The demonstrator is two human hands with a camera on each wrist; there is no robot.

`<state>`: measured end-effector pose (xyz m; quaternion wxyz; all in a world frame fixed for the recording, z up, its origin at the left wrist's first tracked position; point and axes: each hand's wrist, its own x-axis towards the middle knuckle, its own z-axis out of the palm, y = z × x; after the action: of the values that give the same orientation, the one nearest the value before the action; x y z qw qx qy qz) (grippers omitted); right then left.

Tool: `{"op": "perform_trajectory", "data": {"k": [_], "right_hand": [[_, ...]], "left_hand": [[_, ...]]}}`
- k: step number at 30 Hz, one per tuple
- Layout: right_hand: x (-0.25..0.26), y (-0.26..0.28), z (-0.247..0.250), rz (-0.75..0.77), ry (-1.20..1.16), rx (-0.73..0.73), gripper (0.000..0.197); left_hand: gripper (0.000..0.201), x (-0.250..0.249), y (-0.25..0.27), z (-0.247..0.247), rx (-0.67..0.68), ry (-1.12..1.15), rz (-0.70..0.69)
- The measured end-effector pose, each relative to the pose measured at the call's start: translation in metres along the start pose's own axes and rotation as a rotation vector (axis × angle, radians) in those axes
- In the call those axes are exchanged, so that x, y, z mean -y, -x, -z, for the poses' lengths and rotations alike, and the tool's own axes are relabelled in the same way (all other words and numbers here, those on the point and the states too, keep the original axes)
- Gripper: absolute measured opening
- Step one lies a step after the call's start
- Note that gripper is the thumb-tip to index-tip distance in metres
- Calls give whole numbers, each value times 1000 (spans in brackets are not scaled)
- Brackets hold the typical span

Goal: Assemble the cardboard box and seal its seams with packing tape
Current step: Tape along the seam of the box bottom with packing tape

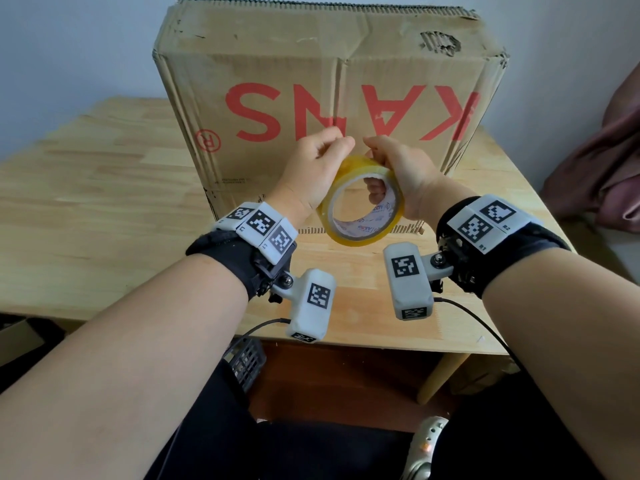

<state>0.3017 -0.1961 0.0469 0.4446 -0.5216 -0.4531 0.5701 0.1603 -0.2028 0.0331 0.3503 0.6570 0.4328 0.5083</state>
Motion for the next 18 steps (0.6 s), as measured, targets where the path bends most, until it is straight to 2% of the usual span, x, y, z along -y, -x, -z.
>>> {"op": "perform_trajectory", "data": {"k": [2,4,6,12,18], "right_hand": [[4,0,5,19,46,-30,39],[8,0,11,48,150,-68,38],[10,0,14,66,272,-89,36],[9,2,10,52,520,-53,41],[9,4,4,18,691,-45,36]], "left_hand": [[18,-2,-3,9,114,-75,1],[26,-4,-5,21,269,-220,-26],[32,-4,-7,27,358,-391,-70],[27,-2,-1,23,363,-714,-235],[17,-4,-2,23,446,-959,-305]]}}
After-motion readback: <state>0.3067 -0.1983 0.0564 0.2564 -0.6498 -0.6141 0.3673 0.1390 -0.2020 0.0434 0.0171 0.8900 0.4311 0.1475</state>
